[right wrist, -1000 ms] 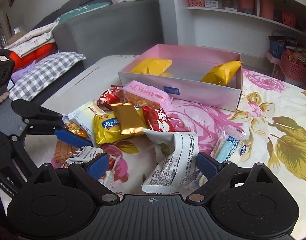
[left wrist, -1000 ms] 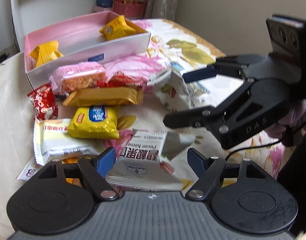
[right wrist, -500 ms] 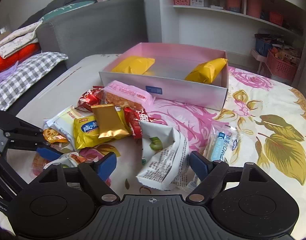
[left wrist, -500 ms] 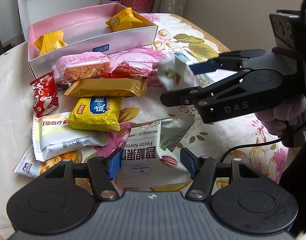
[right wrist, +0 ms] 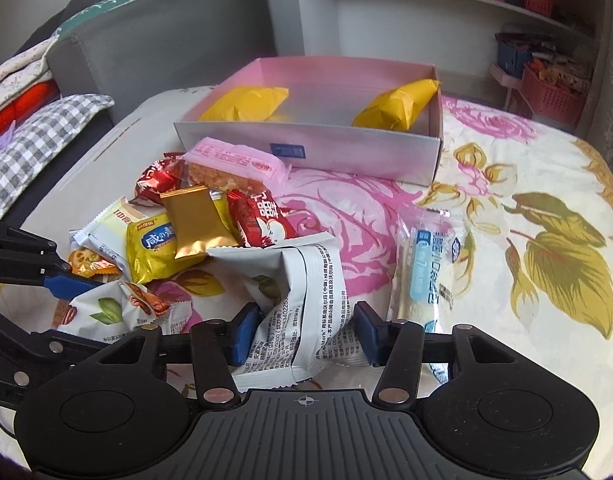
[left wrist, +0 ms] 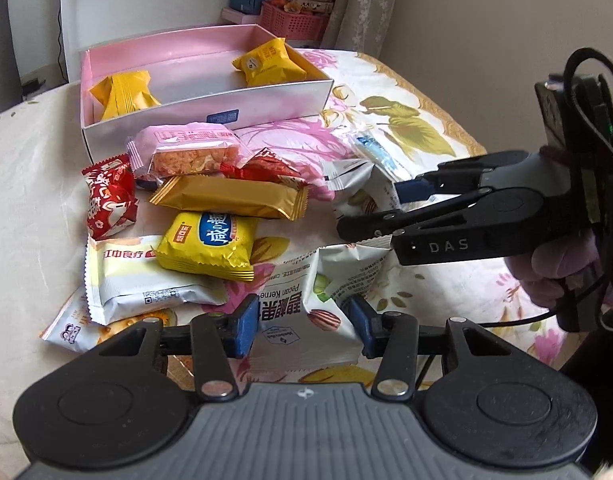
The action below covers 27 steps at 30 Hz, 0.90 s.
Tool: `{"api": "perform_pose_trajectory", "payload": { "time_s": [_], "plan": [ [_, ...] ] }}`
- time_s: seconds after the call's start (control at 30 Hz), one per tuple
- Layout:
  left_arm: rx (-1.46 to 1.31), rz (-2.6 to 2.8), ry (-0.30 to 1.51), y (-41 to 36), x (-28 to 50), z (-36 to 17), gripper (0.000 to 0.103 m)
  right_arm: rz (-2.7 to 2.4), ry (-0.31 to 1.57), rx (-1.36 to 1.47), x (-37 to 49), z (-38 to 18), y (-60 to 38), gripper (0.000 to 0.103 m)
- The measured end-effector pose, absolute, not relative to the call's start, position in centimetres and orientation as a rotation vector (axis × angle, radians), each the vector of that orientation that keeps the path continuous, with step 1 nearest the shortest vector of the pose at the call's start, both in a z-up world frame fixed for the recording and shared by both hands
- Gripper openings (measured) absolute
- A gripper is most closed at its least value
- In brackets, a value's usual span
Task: Organize snacks
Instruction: 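Grasp white Pecan Kernel packet with left gripper while right grasps white printed packet, then lift both white packets and carry them over the pink box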
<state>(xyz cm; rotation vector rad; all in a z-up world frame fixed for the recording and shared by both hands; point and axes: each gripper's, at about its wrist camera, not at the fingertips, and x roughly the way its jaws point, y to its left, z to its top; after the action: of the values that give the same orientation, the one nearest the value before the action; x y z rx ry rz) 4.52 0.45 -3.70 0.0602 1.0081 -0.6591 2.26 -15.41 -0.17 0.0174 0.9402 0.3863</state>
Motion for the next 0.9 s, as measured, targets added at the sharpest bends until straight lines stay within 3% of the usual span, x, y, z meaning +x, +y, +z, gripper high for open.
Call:
{"api": "perform_pose_trajectory", "payload": {
  "time_s": [0.9],
  "plan": [
    [-0.180,-0.586,0.850,1.9,8.0,2.0,0.043,0.269,0.873,0.344,6.5,7.6,-18.5,0.048]
  ]
}}
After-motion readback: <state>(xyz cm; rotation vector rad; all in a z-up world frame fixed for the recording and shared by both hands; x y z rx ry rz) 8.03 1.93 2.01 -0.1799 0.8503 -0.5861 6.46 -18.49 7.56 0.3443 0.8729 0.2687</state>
